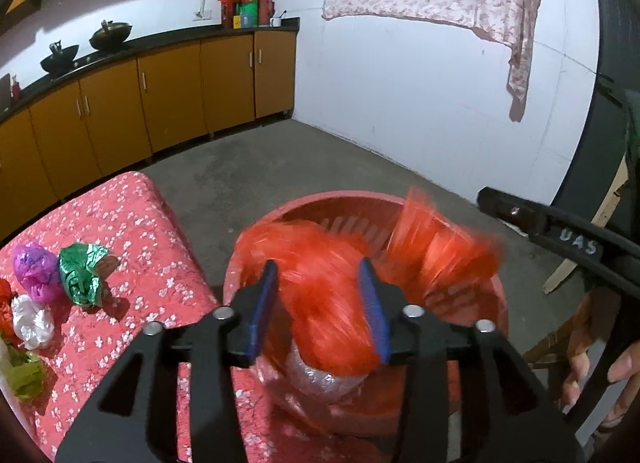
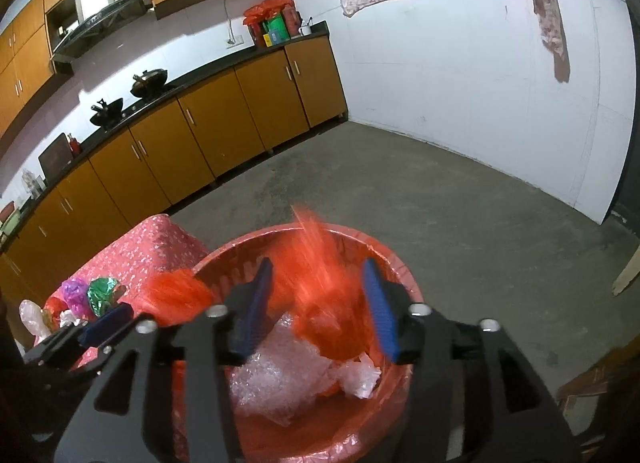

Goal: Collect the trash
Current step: 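Carry both red bags over the basket and open both tools to release them, then grasp the clear bag with the left tool while the right tool grasps the green bag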

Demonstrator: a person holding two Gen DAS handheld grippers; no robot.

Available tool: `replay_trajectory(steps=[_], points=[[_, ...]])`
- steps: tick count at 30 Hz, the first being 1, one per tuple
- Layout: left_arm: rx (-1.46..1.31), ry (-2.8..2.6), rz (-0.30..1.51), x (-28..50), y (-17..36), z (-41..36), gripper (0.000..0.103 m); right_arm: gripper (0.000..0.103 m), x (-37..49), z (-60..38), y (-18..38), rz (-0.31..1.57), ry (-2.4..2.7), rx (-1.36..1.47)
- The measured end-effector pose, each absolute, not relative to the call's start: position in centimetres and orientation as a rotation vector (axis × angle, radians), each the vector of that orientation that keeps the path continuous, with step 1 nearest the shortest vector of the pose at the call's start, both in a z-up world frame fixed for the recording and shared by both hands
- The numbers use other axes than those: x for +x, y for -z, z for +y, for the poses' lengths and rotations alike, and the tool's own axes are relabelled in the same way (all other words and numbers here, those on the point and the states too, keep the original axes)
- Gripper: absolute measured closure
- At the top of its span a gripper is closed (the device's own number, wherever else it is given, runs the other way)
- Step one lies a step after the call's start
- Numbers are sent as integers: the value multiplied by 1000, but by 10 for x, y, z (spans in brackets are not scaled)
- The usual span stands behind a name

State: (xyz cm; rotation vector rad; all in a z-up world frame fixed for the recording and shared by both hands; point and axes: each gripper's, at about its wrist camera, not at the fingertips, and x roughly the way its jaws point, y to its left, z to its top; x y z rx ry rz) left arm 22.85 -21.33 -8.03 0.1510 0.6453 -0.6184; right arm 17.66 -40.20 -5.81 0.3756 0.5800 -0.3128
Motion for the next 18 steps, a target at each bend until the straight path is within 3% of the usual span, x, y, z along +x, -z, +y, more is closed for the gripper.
replay_trajectory(steps=[2,7,12,18], points=[[148,599,650,230,81,-209,55,47,175,-402,59,576,318,370],[102,509,637,230,78,-177,41,21,172,-394,57,572,329,327],[100,362,566,217,68,-127,28,16,174,-376,51,558,298,280],[92,122,500,204,60,-42,24,15,186,-331,49,561,197,275]])
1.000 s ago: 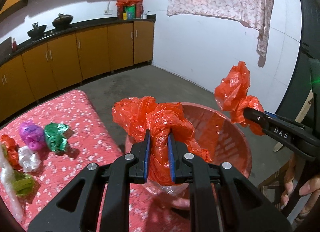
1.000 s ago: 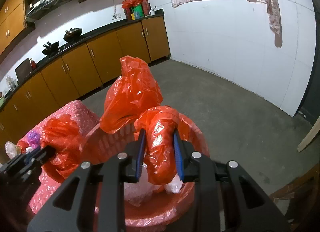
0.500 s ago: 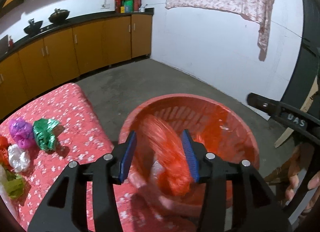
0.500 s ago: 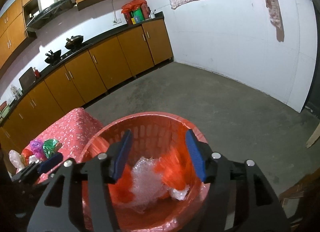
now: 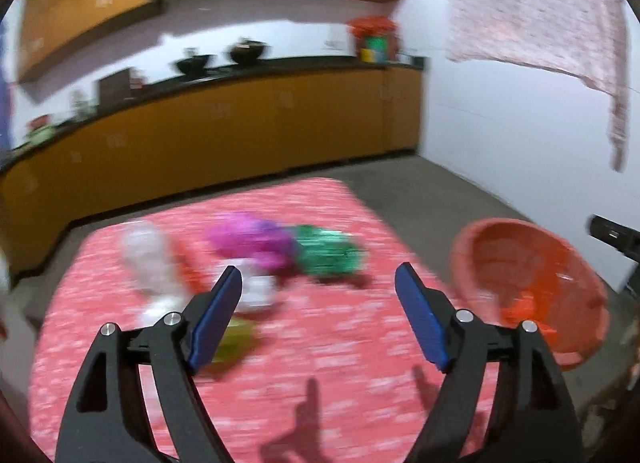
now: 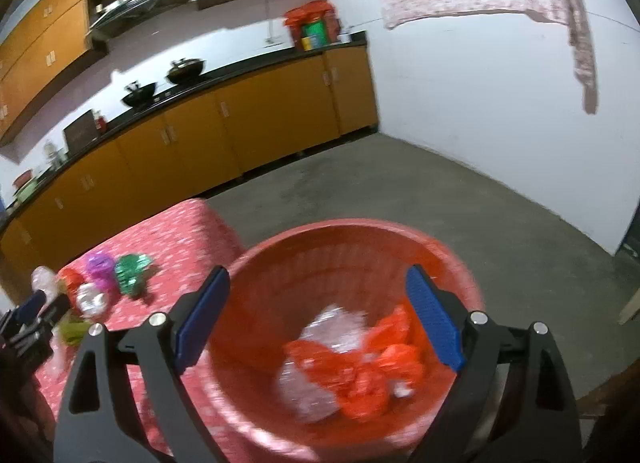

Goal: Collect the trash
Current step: 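Grasp the clear bag with the left tool while the right tool grasps the green bag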

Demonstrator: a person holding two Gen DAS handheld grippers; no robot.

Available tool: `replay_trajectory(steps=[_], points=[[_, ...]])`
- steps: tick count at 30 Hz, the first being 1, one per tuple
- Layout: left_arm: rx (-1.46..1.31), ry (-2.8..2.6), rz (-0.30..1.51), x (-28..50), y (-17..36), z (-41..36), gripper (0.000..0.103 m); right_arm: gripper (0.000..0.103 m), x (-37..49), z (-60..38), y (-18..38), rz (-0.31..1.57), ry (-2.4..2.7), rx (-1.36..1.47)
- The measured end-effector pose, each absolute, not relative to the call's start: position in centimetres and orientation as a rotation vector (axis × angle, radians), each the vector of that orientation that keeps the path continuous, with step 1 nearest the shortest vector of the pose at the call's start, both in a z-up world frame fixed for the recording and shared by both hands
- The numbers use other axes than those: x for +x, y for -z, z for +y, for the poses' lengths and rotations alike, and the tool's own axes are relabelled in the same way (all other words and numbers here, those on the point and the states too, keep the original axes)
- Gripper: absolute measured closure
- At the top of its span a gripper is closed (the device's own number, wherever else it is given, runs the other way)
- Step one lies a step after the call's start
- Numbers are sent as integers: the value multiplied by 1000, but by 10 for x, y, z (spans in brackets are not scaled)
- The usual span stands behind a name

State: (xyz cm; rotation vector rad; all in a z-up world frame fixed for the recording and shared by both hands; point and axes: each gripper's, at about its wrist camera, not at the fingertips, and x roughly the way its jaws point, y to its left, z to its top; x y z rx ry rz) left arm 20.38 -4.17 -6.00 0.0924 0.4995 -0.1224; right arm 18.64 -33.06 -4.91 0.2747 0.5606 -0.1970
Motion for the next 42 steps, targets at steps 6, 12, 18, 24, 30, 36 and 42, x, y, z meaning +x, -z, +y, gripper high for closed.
replay_trajectory(steps=[6,12,18,24,30,36,42], points=[[57,-98,532,223,71,39,25,15,200,-279,52,596,114,211],[9,-86,632,243,94,60,27,15,209,-236,58,628,53,164],[-5,-48,700,258,110,63,37,15,214,-215,59,649,26,134],[-49,10,730,257,112,69,70,15,223,-201,61,664,2,122],[-49,34,663,237,88,78,70,15,239,-184,64,671,-34,118],[-47,-23,593,224,67,105,70,20,282,-153,74,703,-84,150],[-38,-125,591,222,67,140,69,29,335,-123,90,773,-96,122]])
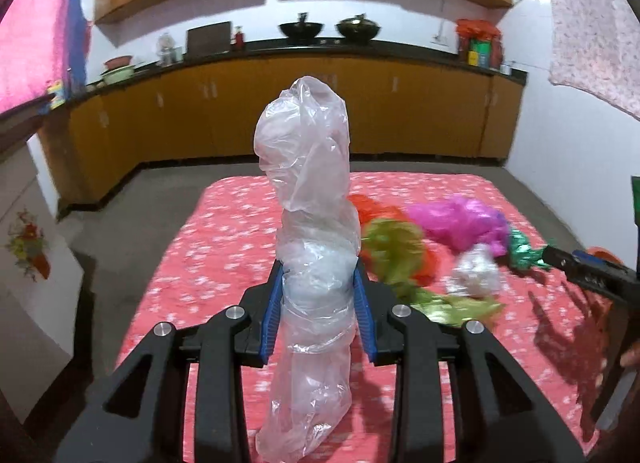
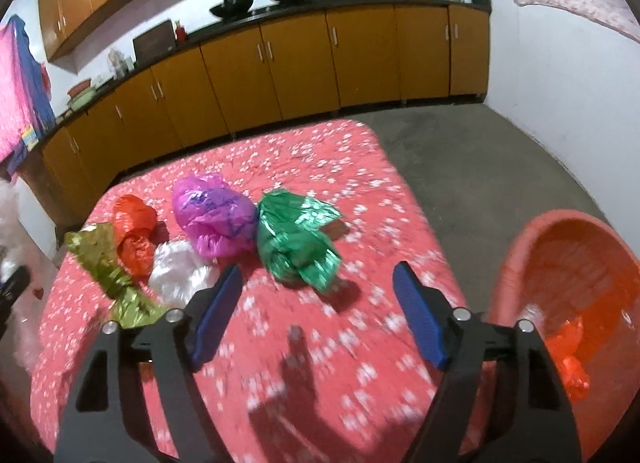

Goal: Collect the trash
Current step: 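Grasp the clear bag with the left tool while the right tool grasps the green bag, then carry the clear and green bags over the basket and open both tools to drop them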

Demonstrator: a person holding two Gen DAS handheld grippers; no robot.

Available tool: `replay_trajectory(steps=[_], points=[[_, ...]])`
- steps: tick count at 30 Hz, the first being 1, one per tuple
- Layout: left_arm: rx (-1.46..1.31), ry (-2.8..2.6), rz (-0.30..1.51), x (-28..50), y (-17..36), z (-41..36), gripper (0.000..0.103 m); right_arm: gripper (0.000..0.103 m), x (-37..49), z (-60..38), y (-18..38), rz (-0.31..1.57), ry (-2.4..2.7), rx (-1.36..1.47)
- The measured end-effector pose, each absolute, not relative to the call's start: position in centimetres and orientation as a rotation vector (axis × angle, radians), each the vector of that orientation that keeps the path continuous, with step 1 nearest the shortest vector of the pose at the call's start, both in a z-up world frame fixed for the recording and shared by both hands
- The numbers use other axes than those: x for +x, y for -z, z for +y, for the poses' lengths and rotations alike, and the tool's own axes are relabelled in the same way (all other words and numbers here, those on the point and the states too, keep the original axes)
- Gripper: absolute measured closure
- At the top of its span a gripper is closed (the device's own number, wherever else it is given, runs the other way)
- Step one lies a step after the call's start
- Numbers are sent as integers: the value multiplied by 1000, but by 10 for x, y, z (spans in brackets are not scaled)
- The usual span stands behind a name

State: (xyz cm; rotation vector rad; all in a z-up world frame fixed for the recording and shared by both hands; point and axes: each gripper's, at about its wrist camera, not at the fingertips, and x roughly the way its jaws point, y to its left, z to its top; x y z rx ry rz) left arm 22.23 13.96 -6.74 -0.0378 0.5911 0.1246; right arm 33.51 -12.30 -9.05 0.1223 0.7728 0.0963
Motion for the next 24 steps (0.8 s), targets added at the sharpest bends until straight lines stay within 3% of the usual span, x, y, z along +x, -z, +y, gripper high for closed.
replay_trajectory(steps=[5,7,10,24], points=[[-62,-175,614,223,75,163,69,36,369,-107,103,847,-113,73],[-65,-187,624,225,79,168,69,51,377,-103,110,882,-121,54],[-70,-191,634,227,82,172,69,62,380,-100,119,918,-138,42],[-83,-126,607,213,65,144,69,67,310,-145,98,867,-121,98]])
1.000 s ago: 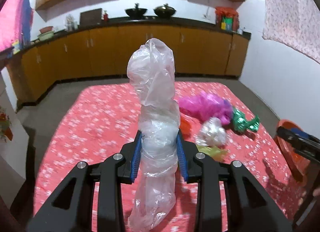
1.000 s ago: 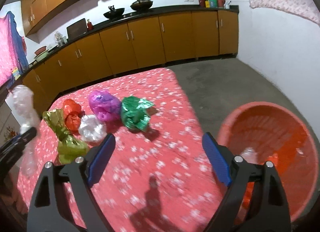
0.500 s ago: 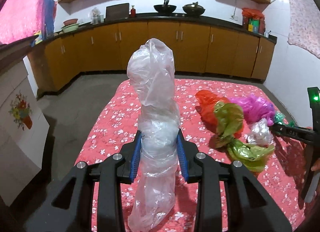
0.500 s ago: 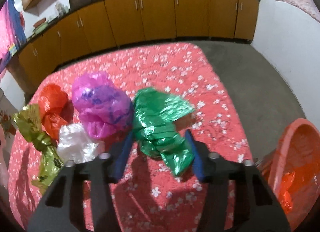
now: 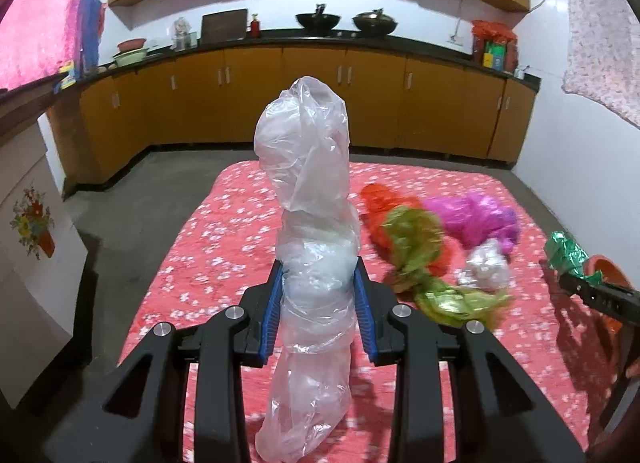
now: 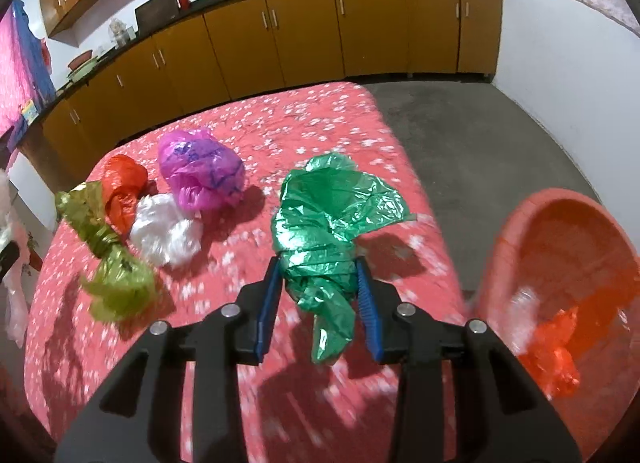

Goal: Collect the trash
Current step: 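Carry the clear and green bags over the basket and open both tools to drop them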

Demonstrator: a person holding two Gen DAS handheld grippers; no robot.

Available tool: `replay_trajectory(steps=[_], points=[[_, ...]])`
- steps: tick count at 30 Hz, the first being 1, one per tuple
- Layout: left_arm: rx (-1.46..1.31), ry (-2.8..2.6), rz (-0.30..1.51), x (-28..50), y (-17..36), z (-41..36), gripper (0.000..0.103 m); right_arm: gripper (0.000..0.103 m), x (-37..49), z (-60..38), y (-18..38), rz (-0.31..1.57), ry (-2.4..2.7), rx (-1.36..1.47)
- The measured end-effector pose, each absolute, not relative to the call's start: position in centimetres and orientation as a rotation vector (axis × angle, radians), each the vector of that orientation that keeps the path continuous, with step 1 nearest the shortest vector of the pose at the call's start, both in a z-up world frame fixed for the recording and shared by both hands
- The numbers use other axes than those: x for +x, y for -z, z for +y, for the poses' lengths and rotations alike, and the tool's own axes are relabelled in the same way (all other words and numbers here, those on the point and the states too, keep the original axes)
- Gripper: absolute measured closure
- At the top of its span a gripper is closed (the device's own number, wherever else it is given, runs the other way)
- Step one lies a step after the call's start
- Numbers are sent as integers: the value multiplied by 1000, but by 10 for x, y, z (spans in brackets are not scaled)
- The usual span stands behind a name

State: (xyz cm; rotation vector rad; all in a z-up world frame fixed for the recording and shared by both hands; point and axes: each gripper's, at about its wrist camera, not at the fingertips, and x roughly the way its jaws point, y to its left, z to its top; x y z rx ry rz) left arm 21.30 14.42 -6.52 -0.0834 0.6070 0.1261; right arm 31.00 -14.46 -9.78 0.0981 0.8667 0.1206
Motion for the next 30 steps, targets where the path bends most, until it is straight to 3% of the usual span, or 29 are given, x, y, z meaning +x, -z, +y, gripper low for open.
replay_trajectory(steps=[17,30], points=[[-65,192,566,206,17,-2,69,67,191,-288,1,667,126,207],[33,432,594,214,19,-114,69,67,164,-342,2,648,240,175]])
